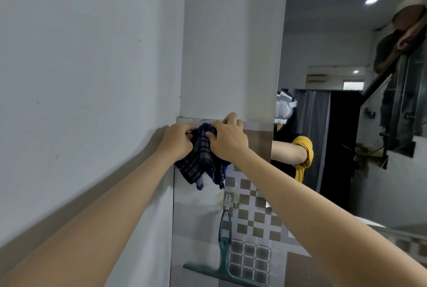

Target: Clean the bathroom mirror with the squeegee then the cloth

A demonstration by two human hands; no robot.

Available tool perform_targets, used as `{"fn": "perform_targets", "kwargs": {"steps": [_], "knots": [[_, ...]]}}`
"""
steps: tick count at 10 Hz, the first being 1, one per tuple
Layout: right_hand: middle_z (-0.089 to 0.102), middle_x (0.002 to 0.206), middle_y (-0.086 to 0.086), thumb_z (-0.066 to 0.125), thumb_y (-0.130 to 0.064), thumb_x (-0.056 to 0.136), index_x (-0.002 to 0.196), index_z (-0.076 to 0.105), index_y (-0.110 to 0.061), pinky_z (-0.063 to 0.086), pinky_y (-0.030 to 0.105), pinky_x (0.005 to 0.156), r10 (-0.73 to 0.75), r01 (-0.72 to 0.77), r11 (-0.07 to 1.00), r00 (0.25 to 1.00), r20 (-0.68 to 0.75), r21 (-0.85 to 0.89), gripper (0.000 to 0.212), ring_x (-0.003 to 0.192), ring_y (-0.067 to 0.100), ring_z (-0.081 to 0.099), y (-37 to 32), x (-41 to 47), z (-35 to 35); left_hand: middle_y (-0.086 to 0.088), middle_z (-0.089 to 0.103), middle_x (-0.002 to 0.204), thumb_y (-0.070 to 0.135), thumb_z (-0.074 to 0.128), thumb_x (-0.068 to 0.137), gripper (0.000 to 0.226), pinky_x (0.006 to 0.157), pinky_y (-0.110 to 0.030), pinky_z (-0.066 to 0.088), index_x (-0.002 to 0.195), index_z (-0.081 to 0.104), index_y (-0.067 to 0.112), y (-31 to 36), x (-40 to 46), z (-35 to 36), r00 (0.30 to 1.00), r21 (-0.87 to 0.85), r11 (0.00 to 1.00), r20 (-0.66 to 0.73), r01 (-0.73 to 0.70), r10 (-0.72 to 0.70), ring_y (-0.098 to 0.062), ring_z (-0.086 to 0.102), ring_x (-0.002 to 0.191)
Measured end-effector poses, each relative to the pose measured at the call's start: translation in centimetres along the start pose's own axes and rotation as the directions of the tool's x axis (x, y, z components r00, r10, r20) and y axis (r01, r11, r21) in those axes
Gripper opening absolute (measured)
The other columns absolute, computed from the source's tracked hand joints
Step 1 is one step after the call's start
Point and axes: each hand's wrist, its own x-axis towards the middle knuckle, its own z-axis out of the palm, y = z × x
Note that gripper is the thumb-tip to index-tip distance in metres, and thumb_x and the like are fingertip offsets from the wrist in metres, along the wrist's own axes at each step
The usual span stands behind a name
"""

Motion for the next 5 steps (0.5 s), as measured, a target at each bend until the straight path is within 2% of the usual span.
{"fn": "perform_targets", "kwargs": {"steps": [1,2,3,4,5], "knots": [[0.041,0.136,0.009,0.041,-0.037,0.098,0.131,0.051,-0.015,0.035,0.049,0.100,0.036,-0.036,0.999,0.999,0.028,-0.008,0.041,0.126,0.033,0.033,-0.4,-0.5,-0.7,-0.009,0.064,0.104,-0.001,0.043,0.086,0.034,0.074,-0.023,0.041,0.115,0.059,0.007,0.4,-0.7,-0.7,0.997,0.049,0.997,0.039,0.064,-0.066,-0.013,0.052,0.085],[0.043,0.139,0.010,0.042,-0.033,0.098,0.135,0.046,-0.015,0.031,0.049,0.102,0.090,-0.092,0.994,0.995,0.033,0.061,0.041,0.129,0.033,0.032,-0.8,-1.2,-1.5,-0.004,0.057,0.093,0.004,0.045,0.086,0.028,0.074,-0.030,0.043,0.111,0.058,0.004,0.9,-1.7,-1.2,0.994,0.043,0.994,0.044,0.099,-0.101,-0.017,0.051,0.085],[0.041,0.139,0.012,0.043,-0.030,0.098,0.134,0.045,-0.015,0.032,0.048,0.102,0.149,-0.151,0.978,0.988,0.030,0.141,0.040,0.130,0.033,0.031,-1.4,-2.5,-2.9,-0.004,0.053,0.097,0.003,0.045,0.086,0.022,0.075,-0.029,0.040,0.105,0.056,0.008,2.0,-3.0,-1.5,0.993,-0.013,0.993,0.010,0.115,-0.115,-0.018,0.049,0.087],[0.040,0.141,0.011,0.044,-0.028,0.097,0.135,0.045,-0.014,0.033,0.048,0.102,0.159,-0.152,0.967,0.987,-0.017,0.203,0.041,0.130,0.033,0.032,-1.9,-4.1,-4.9,-0.010,0.056,0.112,0.003,0.044,0.087,0.036,0.078,-0.026,0.037,0.123,0.049,0.004,3.3,-3.8,-1.4,0.990,-0.079,0.988,-0.026,0.135,-0.137,-0.019,0.050,0.096],[0.045,0.139,0.009,0.048,-0.026,0.096,0.134,0.049,-0.013,0.035,0.043,0.103,0.095,-0.050,0.964,0.982,-0.162,0.261,0.040,0.129,0.029,0.035,-2.2,-7.1,-8.2,-0.012,0.059,0.107,0.007,0.041,0.088,0.026,0.077,-0.027,0.036,0.110,0.055,0.007,4.7,-5.5,-1.2,0.989,-0.116,0.989,-0.103,0.095,-0.107,-0.021,0.051,0.092]]}}
